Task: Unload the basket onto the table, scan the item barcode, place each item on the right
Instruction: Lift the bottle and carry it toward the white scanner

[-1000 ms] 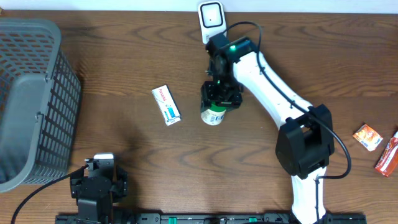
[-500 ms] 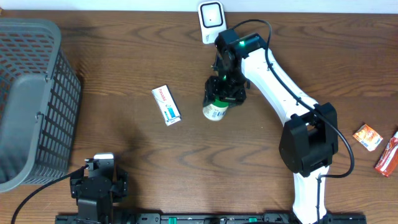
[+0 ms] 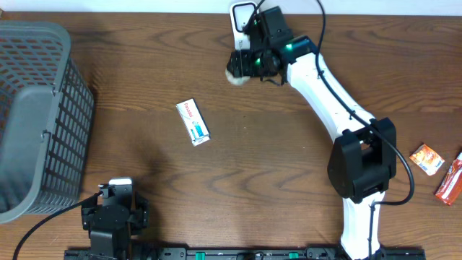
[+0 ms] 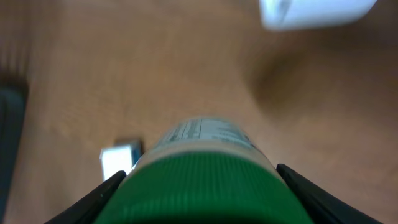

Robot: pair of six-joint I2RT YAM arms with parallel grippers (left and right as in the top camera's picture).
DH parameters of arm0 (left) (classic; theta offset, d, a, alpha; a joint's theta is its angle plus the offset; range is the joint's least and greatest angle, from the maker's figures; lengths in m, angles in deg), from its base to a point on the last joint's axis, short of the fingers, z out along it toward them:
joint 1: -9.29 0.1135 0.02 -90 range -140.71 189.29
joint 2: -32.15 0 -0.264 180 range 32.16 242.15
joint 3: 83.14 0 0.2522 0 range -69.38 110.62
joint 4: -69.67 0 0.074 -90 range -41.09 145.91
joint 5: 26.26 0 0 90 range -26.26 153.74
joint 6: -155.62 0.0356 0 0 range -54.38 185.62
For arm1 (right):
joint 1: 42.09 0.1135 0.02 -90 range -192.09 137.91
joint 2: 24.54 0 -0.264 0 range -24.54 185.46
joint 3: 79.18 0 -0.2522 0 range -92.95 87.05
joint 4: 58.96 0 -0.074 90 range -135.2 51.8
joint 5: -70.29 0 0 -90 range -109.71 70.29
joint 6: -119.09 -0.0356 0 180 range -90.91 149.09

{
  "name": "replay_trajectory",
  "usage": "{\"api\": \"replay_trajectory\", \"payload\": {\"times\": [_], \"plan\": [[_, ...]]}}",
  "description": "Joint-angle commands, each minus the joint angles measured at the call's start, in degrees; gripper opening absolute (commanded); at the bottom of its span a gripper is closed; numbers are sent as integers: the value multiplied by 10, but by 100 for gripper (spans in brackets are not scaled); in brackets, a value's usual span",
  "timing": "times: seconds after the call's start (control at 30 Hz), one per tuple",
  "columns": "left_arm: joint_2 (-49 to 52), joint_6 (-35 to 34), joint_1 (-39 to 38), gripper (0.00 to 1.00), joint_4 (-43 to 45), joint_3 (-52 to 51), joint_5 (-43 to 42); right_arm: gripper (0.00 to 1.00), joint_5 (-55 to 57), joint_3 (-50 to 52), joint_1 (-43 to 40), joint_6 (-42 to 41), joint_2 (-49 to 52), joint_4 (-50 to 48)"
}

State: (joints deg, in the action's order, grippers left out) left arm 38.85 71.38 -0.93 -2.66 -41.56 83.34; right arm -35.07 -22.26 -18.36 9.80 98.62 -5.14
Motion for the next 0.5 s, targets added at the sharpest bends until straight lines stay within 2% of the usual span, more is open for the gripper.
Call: {"api": "replay_trajectory", "payload": {"times": [0.0,0.47], "plan": [[-1,-5,2,86,-1,5,2,68,62,-13,-12,24,0,-43],[-1,-5,2,86,-1,5,2,65,89,-13,-37,38,71,-278]]}}
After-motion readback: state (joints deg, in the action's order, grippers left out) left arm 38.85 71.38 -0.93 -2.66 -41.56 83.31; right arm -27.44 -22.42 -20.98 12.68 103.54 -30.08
